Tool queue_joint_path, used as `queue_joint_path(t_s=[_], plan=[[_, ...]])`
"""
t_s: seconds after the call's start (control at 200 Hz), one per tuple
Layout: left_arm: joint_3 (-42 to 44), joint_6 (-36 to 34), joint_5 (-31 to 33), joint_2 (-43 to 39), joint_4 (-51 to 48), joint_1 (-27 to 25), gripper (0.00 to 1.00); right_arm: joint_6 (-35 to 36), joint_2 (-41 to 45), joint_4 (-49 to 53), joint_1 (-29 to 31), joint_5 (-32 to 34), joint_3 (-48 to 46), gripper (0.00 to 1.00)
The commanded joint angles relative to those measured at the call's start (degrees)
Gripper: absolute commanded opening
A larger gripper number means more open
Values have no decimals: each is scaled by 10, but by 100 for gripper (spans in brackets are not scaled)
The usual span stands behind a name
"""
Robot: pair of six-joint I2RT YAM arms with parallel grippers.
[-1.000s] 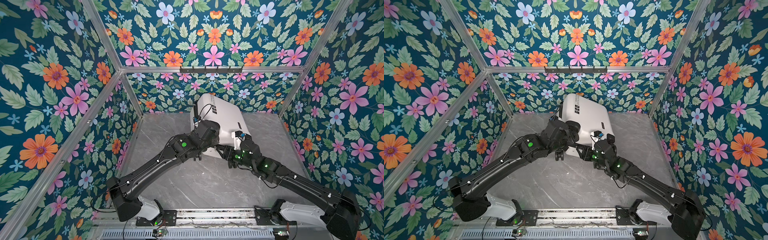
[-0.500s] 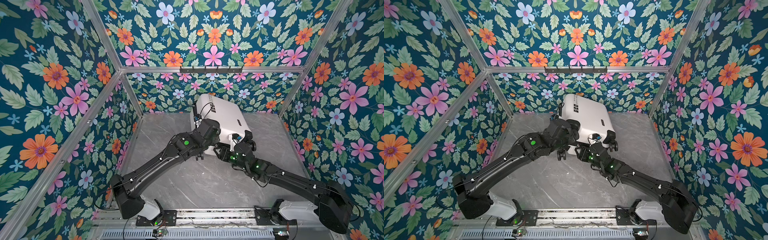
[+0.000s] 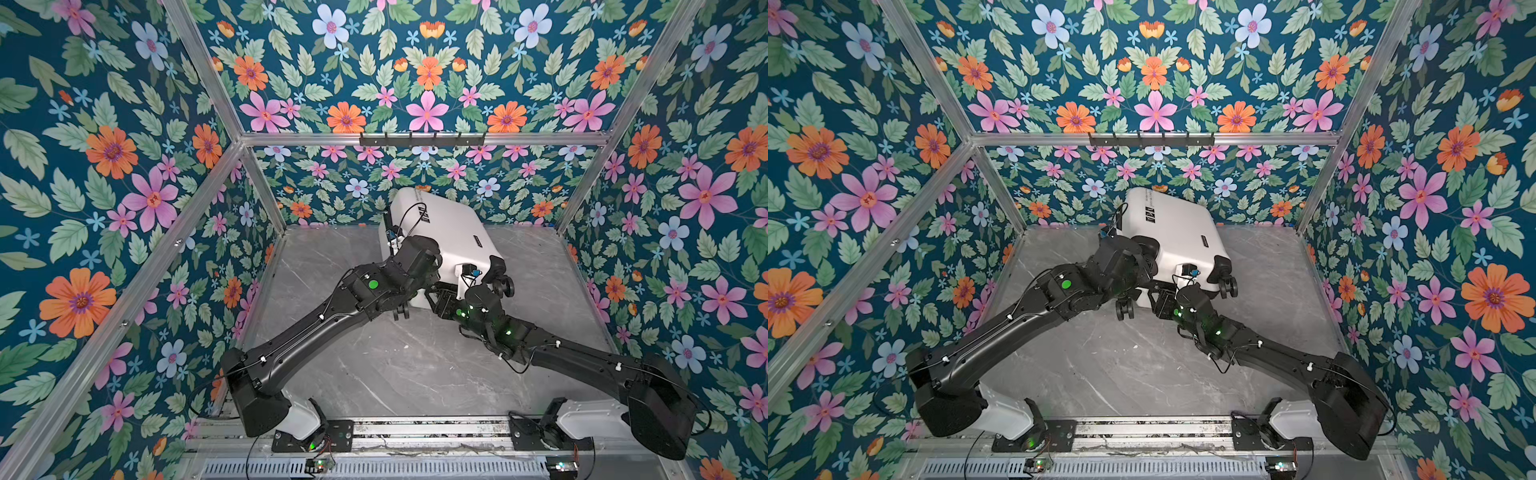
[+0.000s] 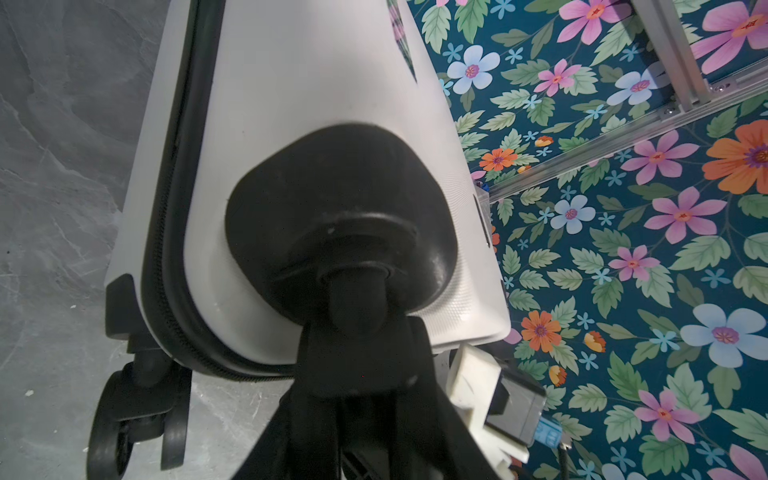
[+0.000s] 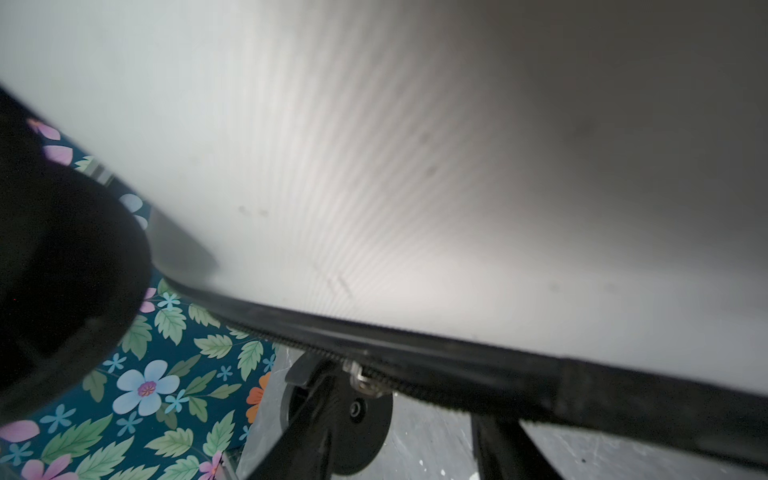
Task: Pack the luggage
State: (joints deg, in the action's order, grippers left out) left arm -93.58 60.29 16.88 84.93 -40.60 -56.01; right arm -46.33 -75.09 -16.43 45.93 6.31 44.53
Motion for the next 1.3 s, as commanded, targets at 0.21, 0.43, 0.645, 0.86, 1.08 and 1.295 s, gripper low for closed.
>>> queue_joint_path(t_s=[0.21,0.43,0.645,0.86,1.08,1.295], plan=[[-13,-25,-25,-14,87,-9,0,30,-11,-40,-4,43,14,40],[-14,-26,-20,-17,86,-9,0,27,-16,-53,-8,36,16,28],[-13,-25,-18,-17,85,-9,0,23,-14,-73,-9,24,14,22],[-11,-21,-16,-14,86,-9,0,23,-8,-101,-10,2,4,18],[-10,-16,-13,-13,87,-9,0,20,-1,-119,-10,-23,-12,27],[-7,-10,-14,-12,91,-9,0,20,5,-130,-9,-25,-18,27]])
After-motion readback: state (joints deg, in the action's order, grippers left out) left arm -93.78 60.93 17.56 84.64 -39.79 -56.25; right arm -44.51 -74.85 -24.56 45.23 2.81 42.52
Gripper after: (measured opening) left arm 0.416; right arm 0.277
